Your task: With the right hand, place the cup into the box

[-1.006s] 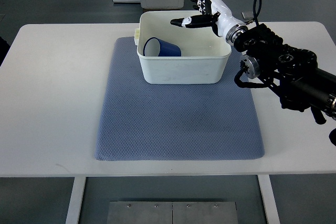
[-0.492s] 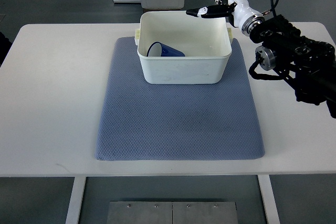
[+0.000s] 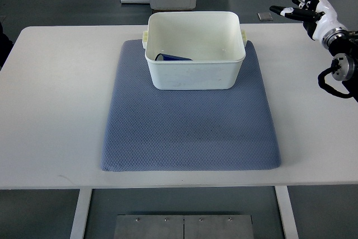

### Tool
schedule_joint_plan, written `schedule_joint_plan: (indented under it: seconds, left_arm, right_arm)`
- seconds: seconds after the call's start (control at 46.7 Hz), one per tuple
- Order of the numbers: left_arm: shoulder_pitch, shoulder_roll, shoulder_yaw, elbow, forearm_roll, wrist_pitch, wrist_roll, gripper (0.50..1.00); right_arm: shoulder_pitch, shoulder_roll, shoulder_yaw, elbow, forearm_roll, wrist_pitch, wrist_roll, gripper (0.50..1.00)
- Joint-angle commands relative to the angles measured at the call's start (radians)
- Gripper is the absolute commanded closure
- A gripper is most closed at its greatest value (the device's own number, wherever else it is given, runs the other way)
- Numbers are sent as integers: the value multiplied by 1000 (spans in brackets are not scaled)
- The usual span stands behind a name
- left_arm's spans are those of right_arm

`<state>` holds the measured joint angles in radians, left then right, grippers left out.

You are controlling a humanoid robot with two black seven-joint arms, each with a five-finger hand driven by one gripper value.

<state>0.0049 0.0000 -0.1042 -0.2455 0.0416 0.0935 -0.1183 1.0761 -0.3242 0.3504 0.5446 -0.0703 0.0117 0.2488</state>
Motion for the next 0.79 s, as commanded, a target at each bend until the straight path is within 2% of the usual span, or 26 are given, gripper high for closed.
schedule_joint_plan:
  seconds: [0.0,0.278,0.428,0.771]
  left_arm:
    - [0,0,0,0,0,0,0,500]
    - [1,0,0,0,1,0,0,500]
    - [0,0,0,0,0,0,0,500]
    - [0,0,0,0,0,0,0,500]
  right_arm:
    - [-42,-9,56,-2,0,17,0,500]
    - [-162,-6,208,-3,6,21,-3,500]
    - [-225,-3,219,-5,96,22,-19,500]
    - [-251,39,222,-6,164,39,-8,500]
